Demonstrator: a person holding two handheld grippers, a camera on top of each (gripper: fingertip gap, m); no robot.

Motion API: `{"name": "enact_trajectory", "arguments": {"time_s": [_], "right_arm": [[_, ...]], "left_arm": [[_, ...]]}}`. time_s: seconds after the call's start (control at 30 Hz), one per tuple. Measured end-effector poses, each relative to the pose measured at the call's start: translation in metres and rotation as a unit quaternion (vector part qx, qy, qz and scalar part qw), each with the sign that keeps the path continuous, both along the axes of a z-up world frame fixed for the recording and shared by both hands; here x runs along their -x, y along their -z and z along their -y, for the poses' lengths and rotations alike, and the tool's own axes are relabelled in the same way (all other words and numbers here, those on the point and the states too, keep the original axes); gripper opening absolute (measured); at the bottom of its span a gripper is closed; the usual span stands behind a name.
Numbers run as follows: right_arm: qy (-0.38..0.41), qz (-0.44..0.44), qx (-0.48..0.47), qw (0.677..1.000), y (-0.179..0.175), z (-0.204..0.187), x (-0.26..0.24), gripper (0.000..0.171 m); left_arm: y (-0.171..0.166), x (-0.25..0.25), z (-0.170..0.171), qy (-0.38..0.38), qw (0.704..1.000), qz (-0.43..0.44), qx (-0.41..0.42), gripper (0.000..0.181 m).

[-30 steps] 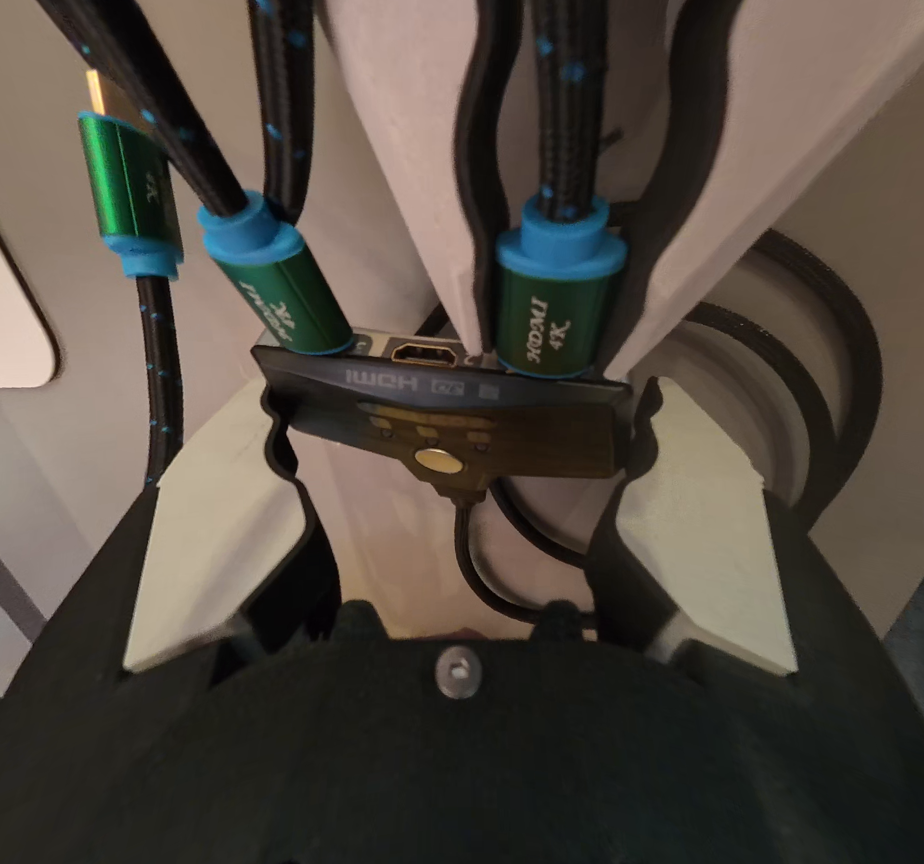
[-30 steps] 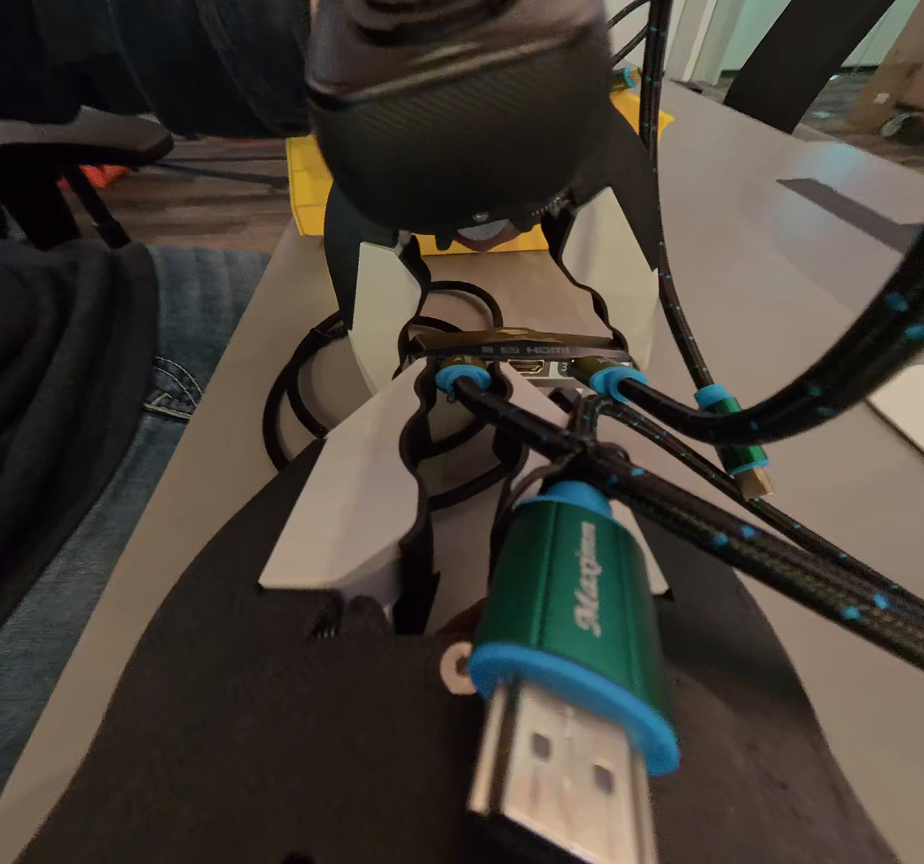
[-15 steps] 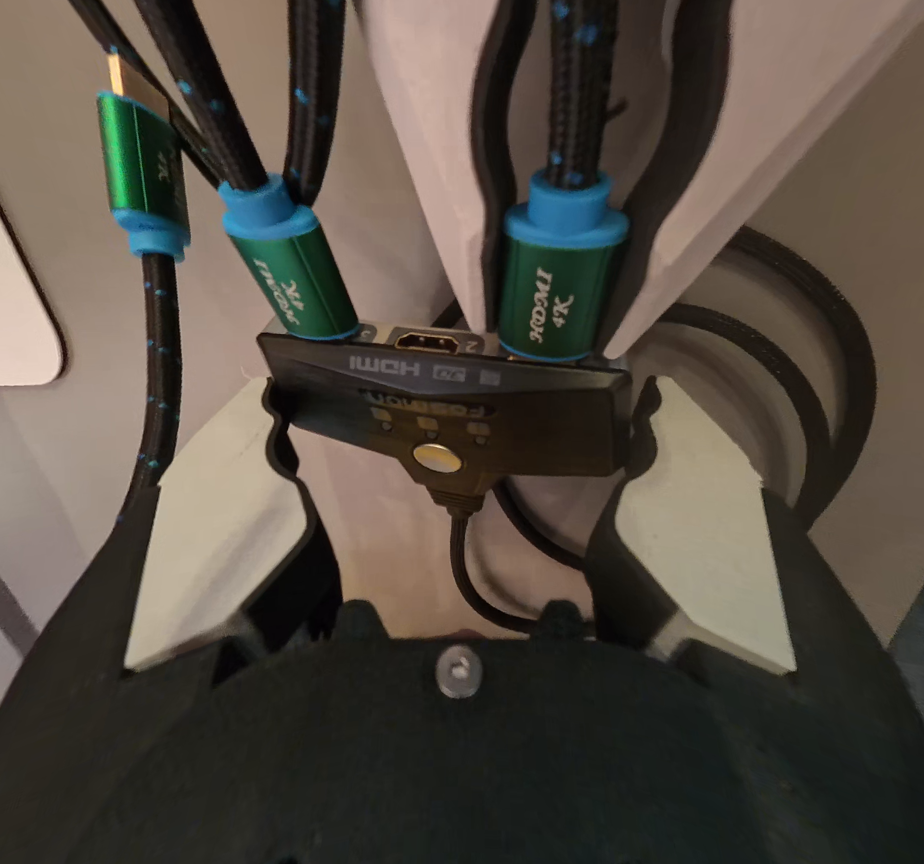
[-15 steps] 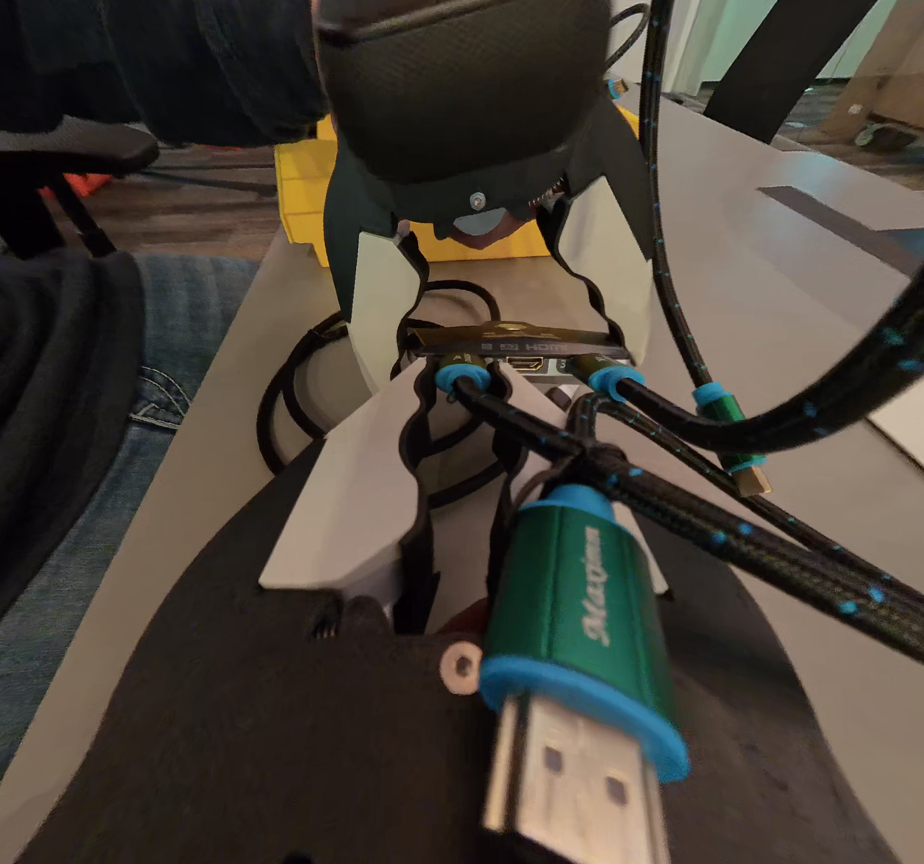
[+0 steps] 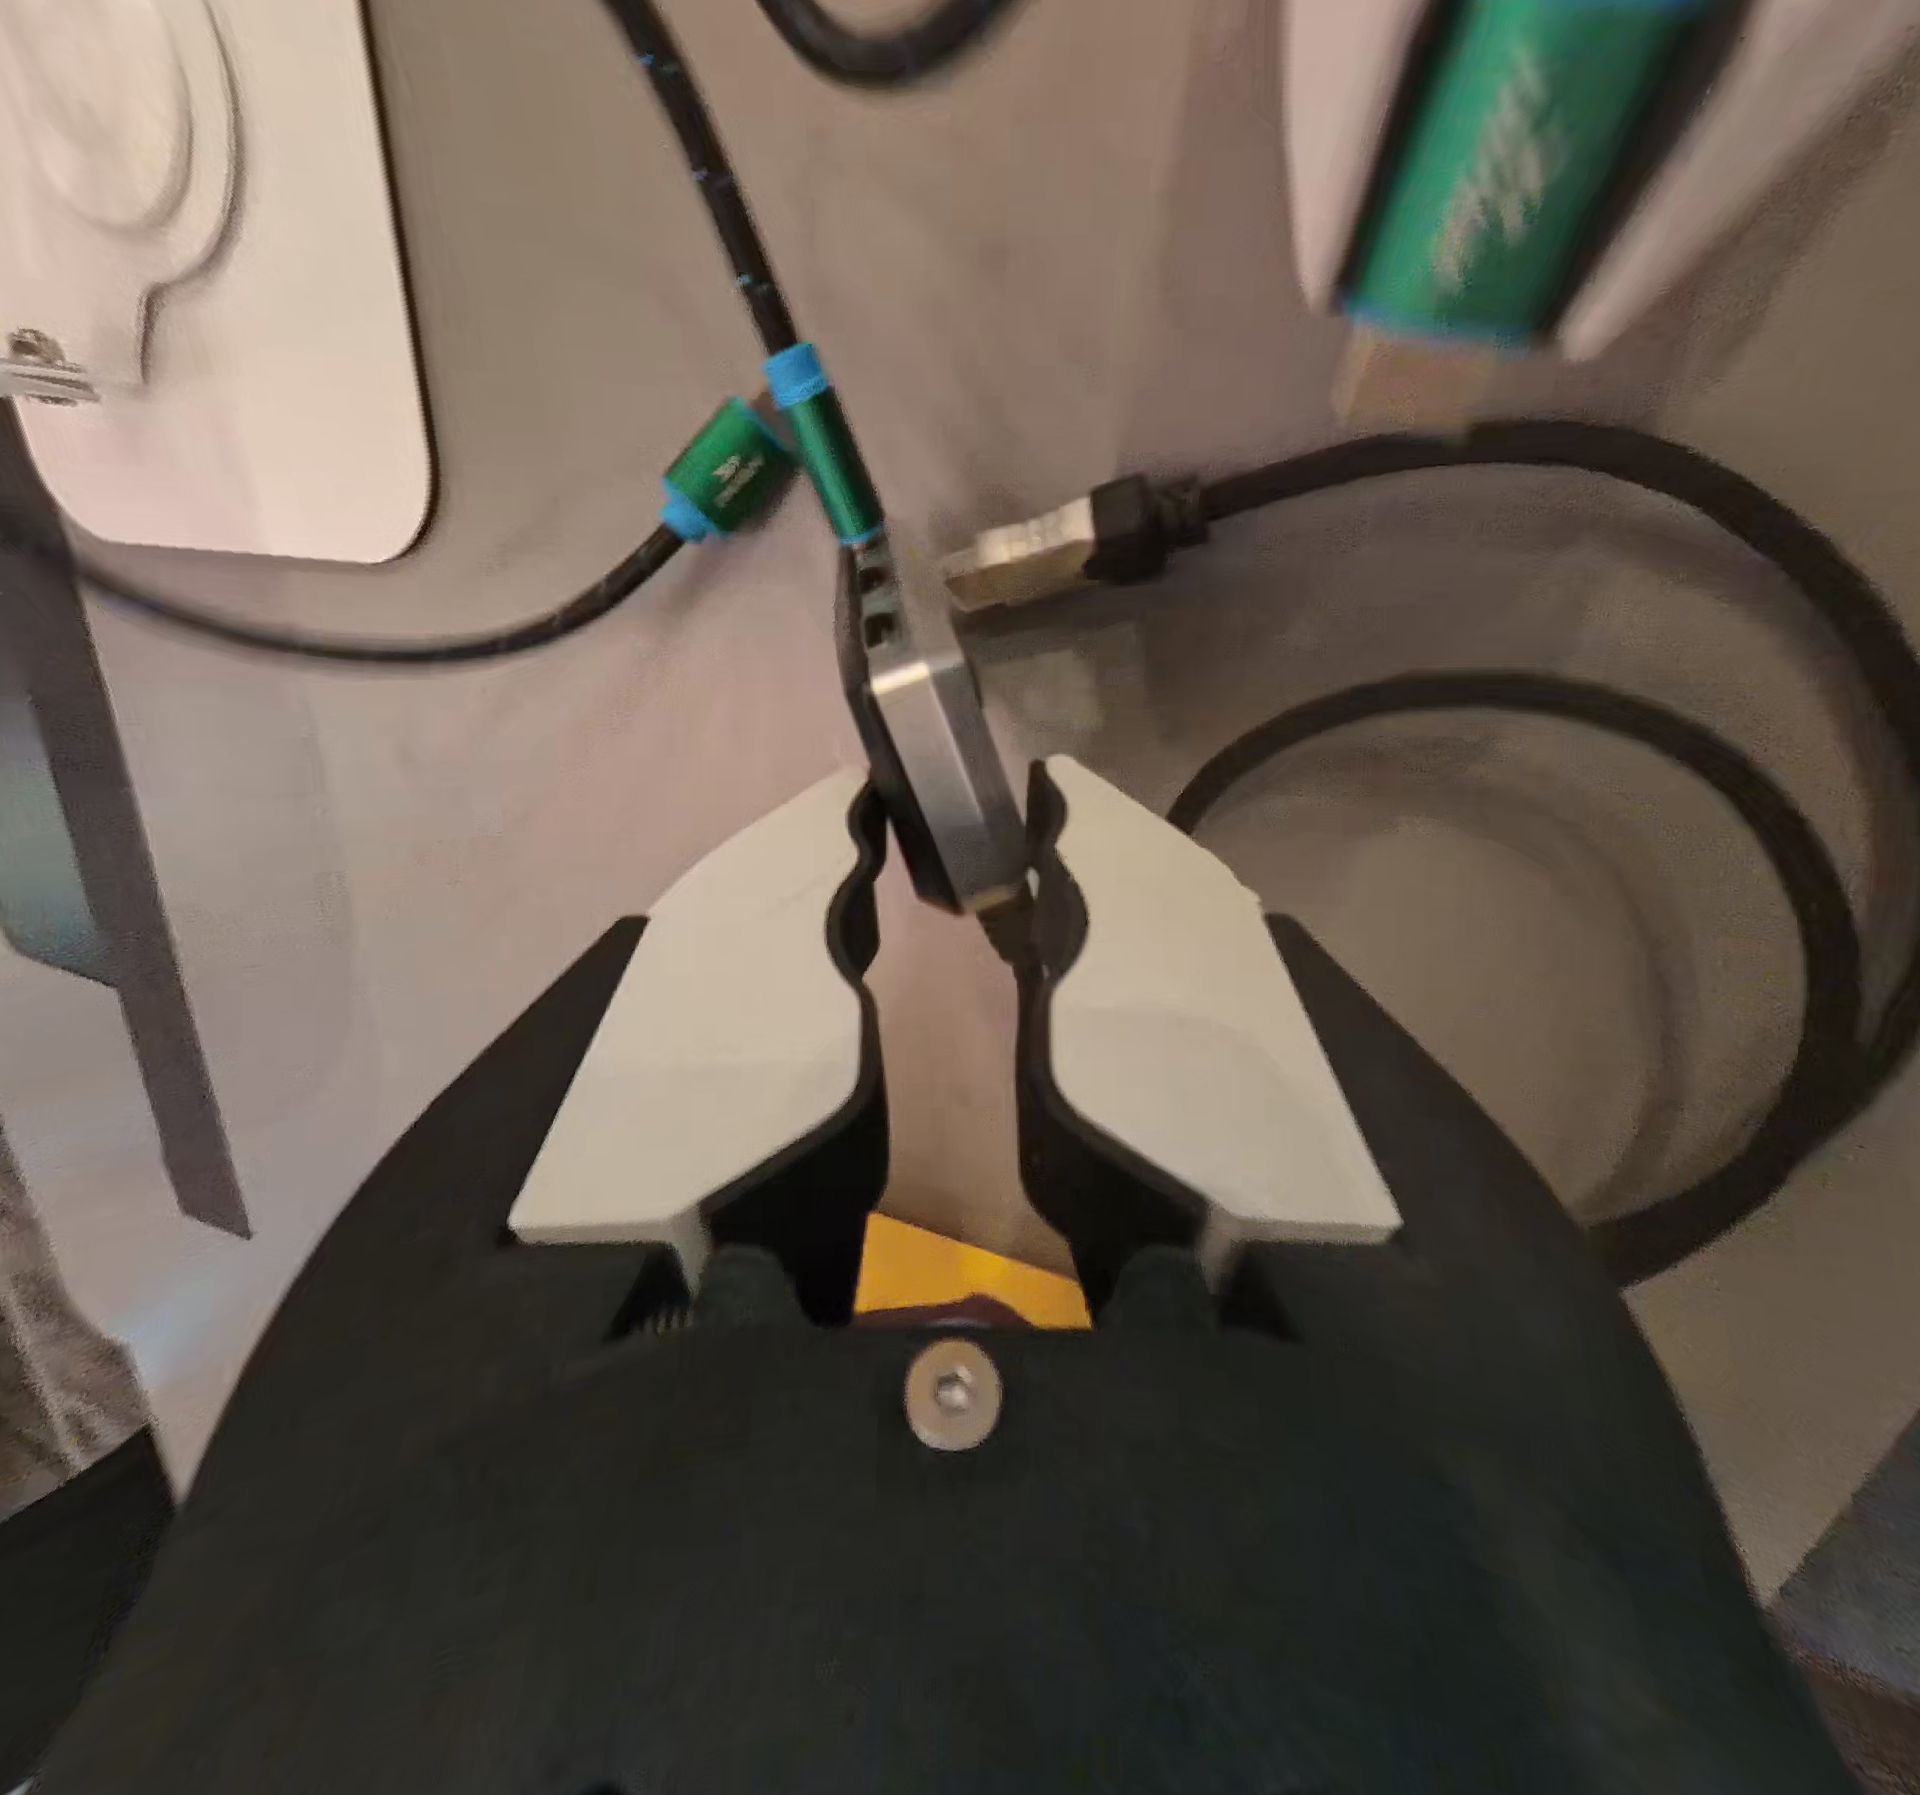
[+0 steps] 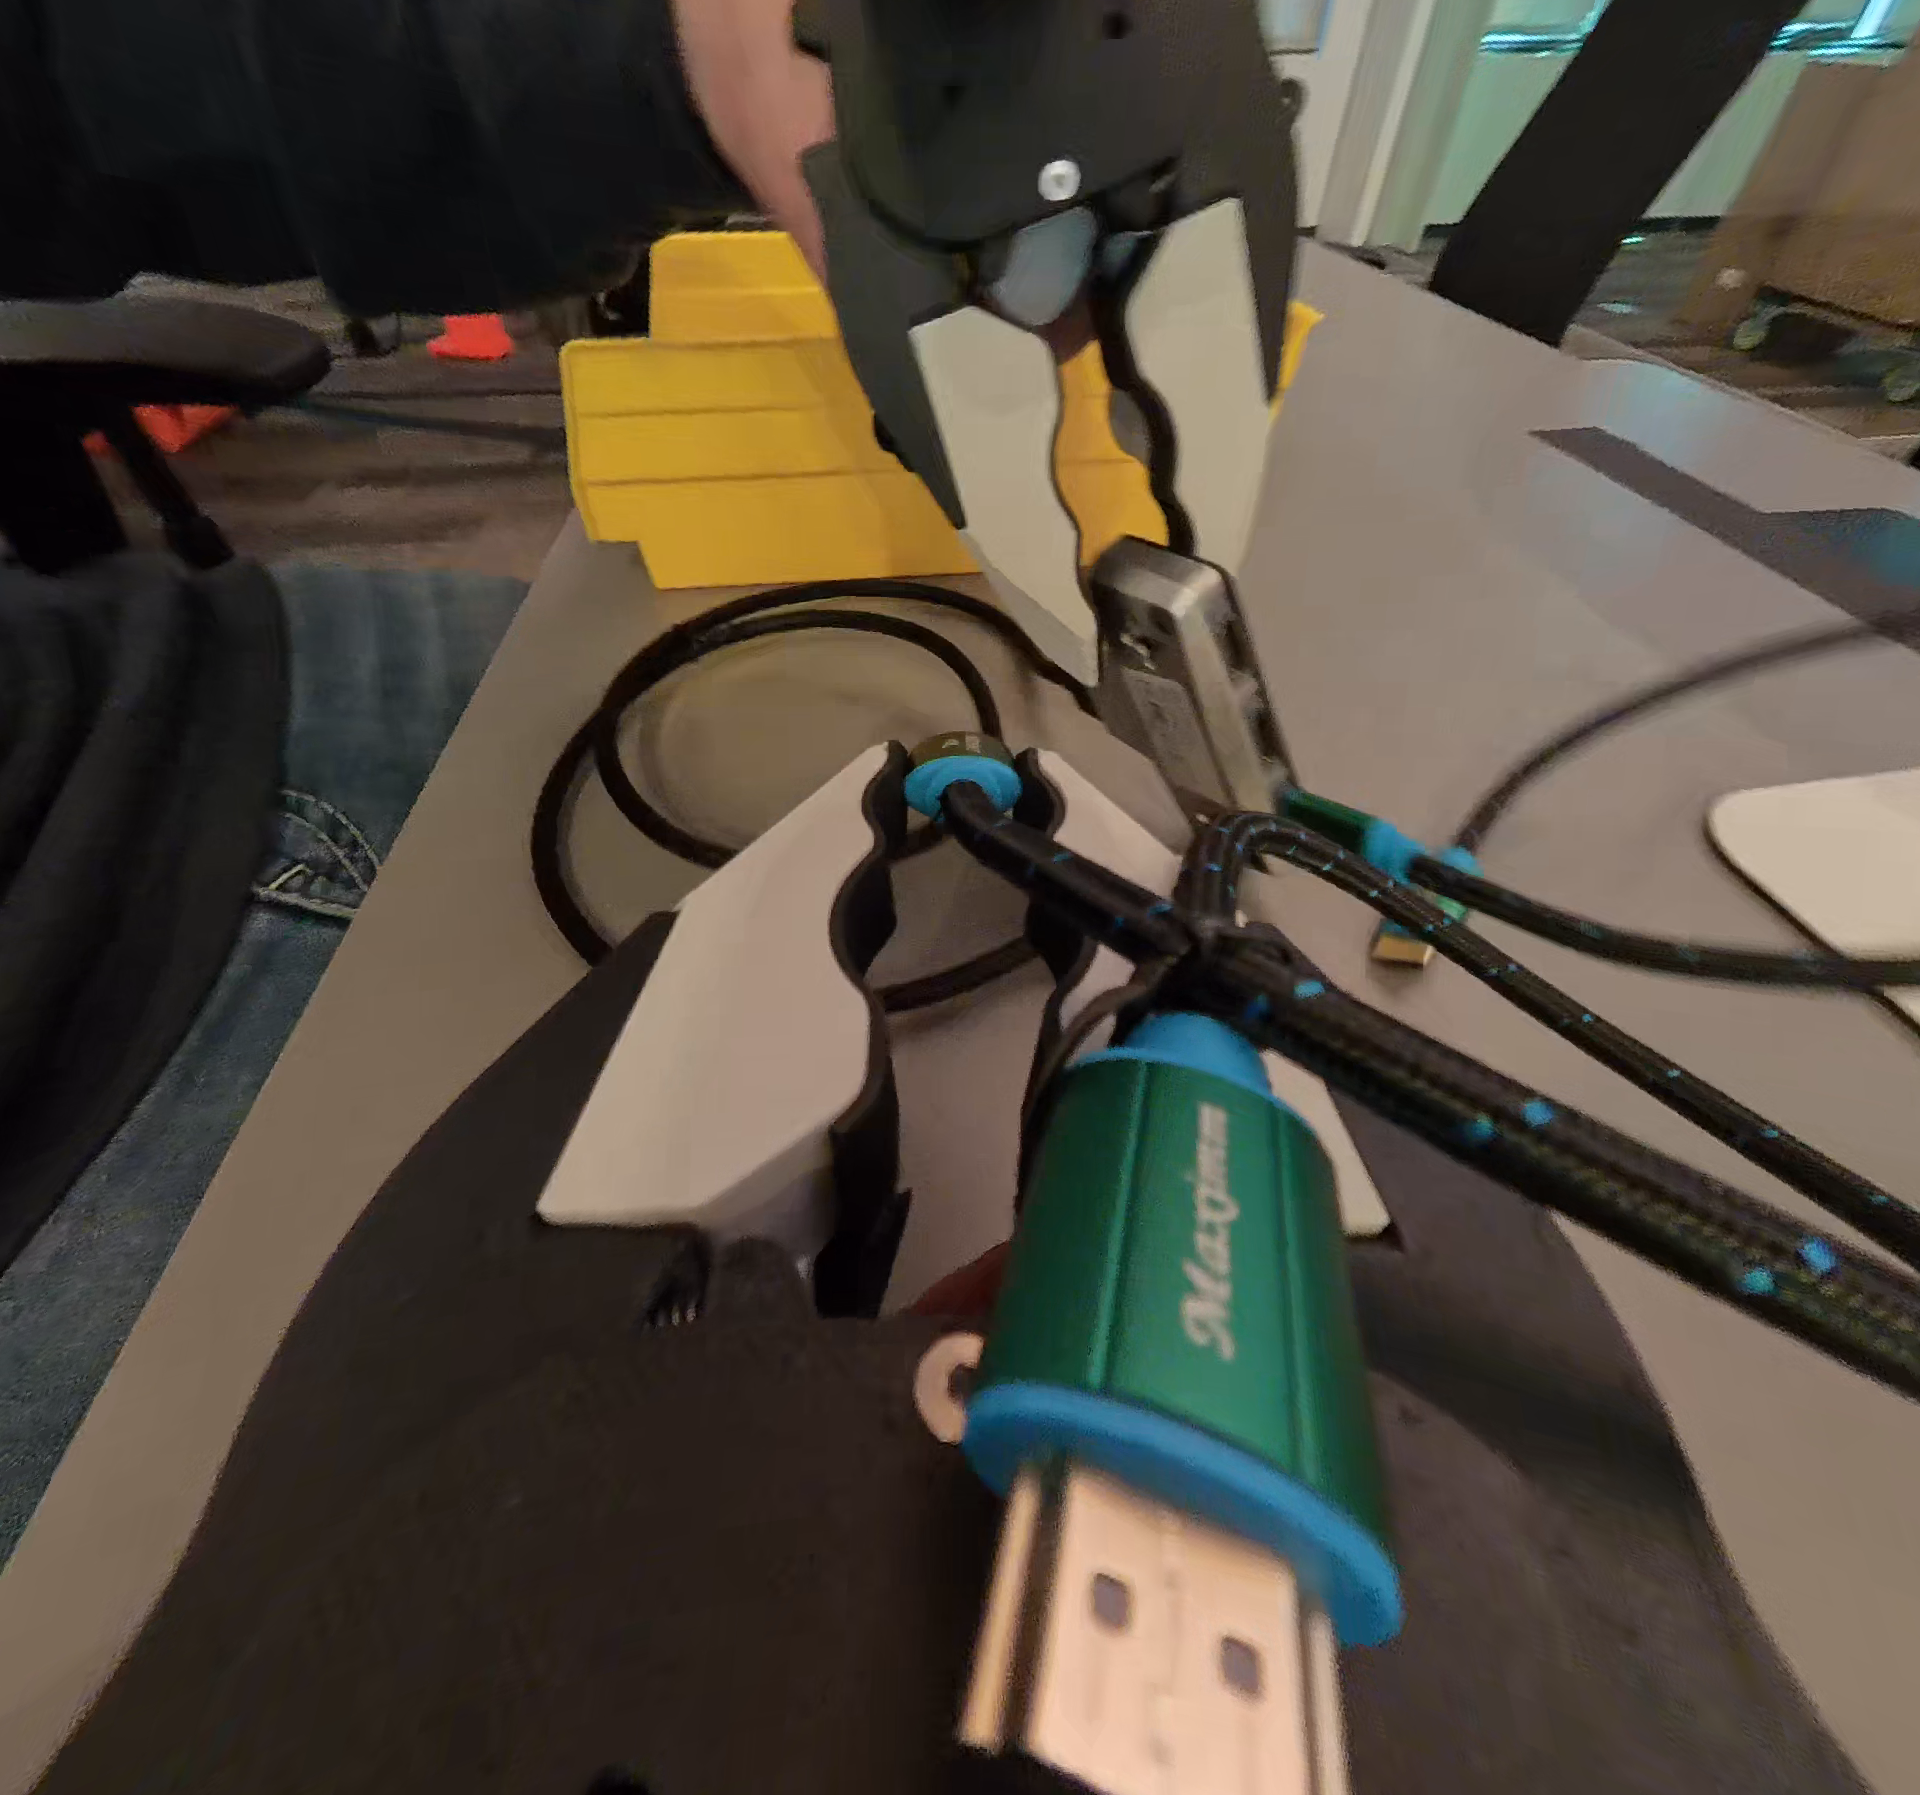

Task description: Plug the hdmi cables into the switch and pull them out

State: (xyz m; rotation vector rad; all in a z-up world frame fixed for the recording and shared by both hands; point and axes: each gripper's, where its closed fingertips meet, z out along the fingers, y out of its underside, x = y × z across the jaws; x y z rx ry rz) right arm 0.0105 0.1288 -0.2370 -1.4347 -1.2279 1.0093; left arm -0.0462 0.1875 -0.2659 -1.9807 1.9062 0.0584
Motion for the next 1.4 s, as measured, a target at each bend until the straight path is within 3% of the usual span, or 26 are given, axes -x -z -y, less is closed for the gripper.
{"name": "enact_trajectory", "arguments": {"time_s": [0.17,0.5,0.67,0.8,1.07,1.23,1.4], "right_arm": [[-0.007,0.018,-0.009,1.0,0.005,0.008,0.0,0.018],[-0.005,0.017,-0.008,1.0,0.005,0.01,-0.001,0.018],[0.002,0.005,-0.006,1.0,0.001,0.007,-0.003,0.018],[0.024,0.003,-0.02,1.0,-0.003,0.003,-0.003,0.018],[0.046,0.05,-0.023,0.997,-0.03,0.021,-0.009,0.018],[0.052,0.083,-0.051,0.994,-0.077,0.043,-0.033,0.019],[0.101,0.087,-0.058,0.989,-0.119,0.051,-0.087,0.019]], "left_arm": [[0.025,0.011,0.012,-0.001,0.998,-0.047,0.04,0.05],[0.047,-0.002,-0.001,-0.015,0.997,-0.069,-0.007,0.096],[0.05,-0.011,-0.002,-0.013,0.998,-0.054,0.025,0.076],[0.048,-0.008,-0.014,-0.011,0.998,-0.061,-0.014,0.038],[0.047,-0.004,-0.018,-0.025,0.997,-0.052,-0.044,0.034],[0.044,-0.002,-0.017,-0.028,0.998,-0.047,-0.044,0.032],[0.039,0.005,-0.012,-0.03,0.996,-0.06,-0.051,0.032]]}}
